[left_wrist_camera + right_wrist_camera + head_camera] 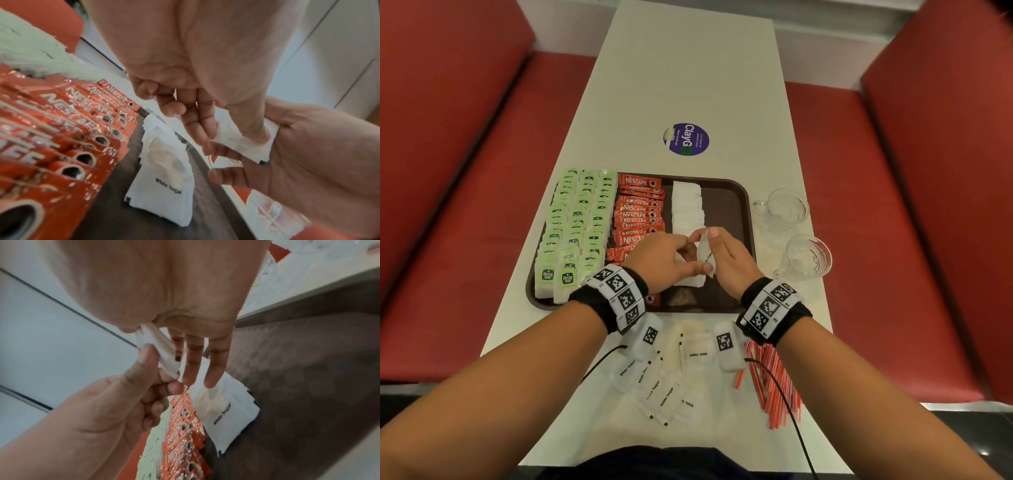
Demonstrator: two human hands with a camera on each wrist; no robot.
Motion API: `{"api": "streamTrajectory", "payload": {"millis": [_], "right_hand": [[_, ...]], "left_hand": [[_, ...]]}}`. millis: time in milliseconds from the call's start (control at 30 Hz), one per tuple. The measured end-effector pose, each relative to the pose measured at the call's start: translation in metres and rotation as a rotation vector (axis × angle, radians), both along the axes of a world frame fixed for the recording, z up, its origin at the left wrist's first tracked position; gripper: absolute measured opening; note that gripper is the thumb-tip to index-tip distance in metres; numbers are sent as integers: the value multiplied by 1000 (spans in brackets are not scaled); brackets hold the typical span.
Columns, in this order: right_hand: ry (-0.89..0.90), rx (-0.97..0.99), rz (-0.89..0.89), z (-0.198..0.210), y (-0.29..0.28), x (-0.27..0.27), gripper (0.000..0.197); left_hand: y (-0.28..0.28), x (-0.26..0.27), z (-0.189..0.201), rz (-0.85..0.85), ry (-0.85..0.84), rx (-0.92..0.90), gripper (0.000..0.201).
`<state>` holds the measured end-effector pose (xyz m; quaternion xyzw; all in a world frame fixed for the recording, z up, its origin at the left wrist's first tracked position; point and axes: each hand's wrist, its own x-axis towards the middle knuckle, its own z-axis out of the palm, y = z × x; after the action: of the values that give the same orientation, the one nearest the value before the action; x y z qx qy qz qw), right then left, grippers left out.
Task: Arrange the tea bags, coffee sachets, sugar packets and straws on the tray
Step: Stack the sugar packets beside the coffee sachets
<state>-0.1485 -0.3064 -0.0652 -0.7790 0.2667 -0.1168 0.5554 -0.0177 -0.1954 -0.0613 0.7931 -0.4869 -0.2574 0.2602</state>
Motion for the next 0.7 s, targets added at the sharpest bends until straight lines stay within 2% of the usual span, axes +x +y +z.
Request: {"api": "streamTrajectory", "payload": {"millis": [200,267,367,500,567,700], "right_hand": [[-66,109,-3,3,5,-1,49],[-59,148,9,4,5,-2,46],[-13,151,-6,2,4,-4,45],[42,-2,-101,-10,-2,-10,40],[109,-121,-113,-16,-6,-13,37],[283,-243,-59,-16,-10,-17,31]], "left_hand": [[5,1,4,127,285,-159,20],[7,1,3,136,318,-181,17],[10,5,0,83,229,-151,13],[16,11,-1,91,138,-91,13],[18,13,-2,59,92,0,9],[15,12,-13,-134,-92,260,10]]}}
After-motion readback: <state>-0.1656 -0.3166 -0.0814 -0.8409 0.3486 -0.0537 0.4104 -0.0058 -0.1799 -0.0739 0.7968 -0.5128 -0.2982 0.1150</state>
